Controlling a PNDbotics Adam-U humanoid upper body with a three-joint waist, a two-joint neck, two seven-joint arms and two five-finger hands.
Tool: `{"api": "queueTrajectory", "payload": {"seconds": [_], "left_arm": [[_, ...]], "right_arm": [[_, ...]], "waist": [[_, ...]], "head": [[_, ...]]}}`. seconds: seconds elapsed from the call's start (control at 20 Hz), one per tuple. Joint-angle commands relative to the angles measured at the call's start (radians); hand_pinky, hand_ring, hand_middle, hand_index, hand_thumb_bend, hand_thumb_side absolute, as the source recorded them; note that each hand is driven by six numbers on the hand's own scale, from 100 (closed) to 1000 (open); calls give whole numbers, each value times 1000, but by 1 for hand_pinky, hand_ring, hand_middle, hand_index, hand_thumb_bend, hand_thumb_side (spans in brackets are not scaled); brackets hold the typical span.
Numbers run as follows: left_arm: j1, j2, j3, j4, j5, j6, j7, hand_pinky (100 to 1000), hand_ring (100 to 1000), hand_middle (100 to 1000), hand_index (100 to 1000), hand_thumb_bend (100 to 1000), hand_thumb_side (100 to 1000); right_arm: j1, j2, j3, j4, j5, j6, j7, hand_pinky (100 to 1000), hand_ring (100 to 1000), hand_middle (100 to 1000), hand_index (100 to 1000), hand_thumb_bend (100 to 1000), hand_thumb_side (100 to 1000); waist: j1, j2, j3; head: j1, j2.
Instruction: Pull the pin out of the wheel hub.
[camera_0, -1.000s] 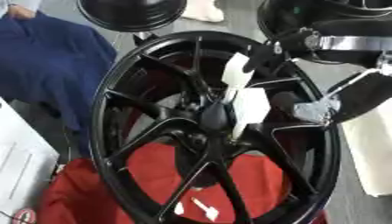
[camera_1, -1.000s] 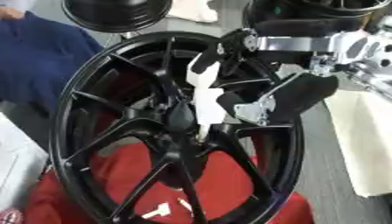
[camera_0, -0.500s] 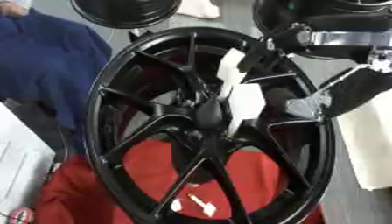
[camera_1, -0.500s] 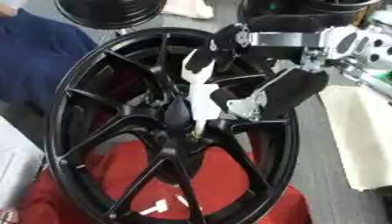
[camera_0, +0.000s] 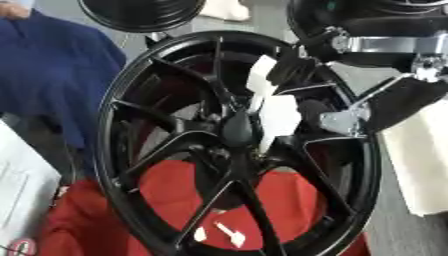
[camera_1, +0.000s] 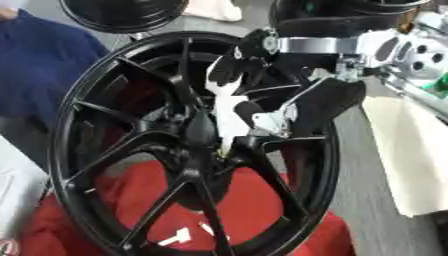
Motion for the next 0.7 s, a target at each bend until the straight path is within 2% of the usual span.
{"api": "queueTrajectory", "payload": {"seconds": [0.05,0.7], "left_arm": [[-5,14,2,-22,-4,1,1,766,704,642,703,213,724],[-5,10,1,-22,-5,2,1,766,704,642,702,211,727]], "right_arm": [[-14,-17,-6,-14,7,8,3,768,847,781,860,100,328],[-7,-15,4,-14,-1,48,26,781,869,796,863,100,373]], "waist": [[5,-14,1],[5,-5,3]], "head": [[-2,5],[-2,8]]}}
